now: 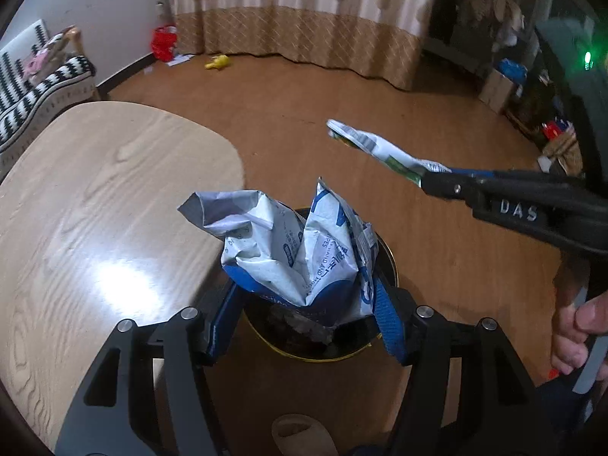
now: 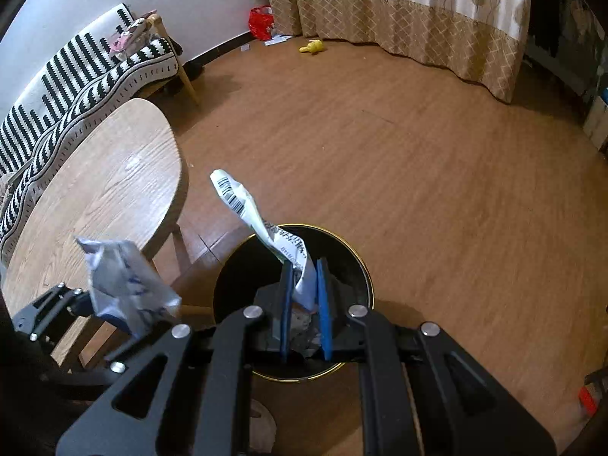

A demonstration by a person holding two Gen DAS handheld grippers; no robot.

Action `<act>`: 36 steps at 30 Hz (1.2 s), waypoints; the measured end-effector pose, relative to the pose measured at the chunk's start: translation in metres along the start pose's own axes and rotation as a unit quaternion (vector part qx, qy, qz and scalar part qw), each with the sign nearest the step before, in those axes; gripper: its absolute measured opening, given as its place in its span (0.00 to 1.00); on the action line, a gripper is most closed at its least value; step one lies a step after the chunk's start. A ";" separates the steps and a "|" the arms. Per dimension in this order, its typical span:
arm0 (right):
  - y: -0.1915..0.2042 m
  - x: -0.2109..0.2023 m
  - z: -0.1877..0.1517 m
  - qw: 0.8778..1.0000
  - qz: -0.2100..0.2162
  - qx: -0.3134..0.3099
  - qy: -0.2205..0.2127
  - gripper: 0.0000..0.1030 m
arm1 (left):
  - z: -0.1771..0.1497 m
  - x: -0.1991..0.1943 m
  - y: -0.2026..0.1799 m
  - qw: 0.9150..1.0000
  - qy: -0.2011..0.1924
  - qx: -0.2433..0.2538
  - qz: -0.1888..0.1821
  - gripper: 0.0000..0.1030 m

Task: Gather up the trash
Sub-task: 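Carry snack bag and tube wrapper over the bin and open both tools, then move both open tools back over the cleared table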

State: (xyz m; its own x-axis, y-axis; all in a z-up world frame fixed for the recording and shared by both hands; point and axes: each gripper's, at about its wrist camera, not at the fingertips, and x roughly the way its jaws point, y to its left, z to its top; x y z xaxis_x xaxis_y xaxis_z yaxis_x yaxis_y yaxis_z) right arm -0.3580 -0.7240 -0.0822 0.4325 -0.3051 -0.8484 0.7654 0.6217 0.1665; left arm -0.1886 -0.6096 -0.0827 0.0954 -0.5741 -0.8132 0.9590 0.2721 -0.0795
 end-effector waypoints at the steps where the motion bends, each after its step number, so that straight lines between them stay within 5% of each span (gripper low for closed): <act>1: 0.002 0.001 0.000 1.000 0.000 0.000 0.001 0.12 | 0.000 0.003 0.001 1.000 0.003 0.000 0.000 0.60; 6: 0.008 0.012 0.010 1.000 -0.003 0.001 0.006 0.12 | 0.005 0.014 0.004 1.000 0.013 0.003 -0.010 0.63; 12: 0.015 0.015 0.009 1.000 -0.005 0.004 0.011 0.12 | 0.006 0.014 0.000 1.000 0.007 0.007 -0.005 0.80; 20: 0.017 0.024 0.007 1.000 0.003 0.003 0.027 0.13 | 0.009 0.009 0.006 1.000 -0.002 0.004 0.003 0.85; 21: 0.019 0.027 0.008 0.999 0.005 0.003 0.033 0.21 | 0.008 0.007 0.008 1.000 -0.003 0.002 0.003 0.85; 22: 0.020 0.028 0.008 0.999 0.007 0.004 0.035 0.46 | 0.008 0.006 0.009 1.000 -0.004 0.002 0.003 0.85; 24: 0.022 0.026 0.010 1.000 0.013 0.003 0.026 0.78 | 0.009 0.003 0.011 1.000 -0.006 0.002 0.005 0.85; 36: 0.066 0.013 0.021 0.999 0.033 -0.021 -0.003 0.80 | 0.000 -0.048 0.068 0.997 -0.038 -0.049 0.038 0.90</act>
State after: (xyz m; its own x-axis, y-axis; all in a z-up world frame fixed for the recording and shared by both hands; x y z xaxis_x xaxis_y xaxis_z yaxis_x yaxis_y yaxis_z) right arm -0.2917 -0.7022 -0.0713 0.4848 -0.2657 -0.8333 0.7140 0.6706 0.2015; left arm -0.1276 -0.5638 -0.0494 0.1904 -0.6055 -0.7727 0.9178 0.3892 -0.0788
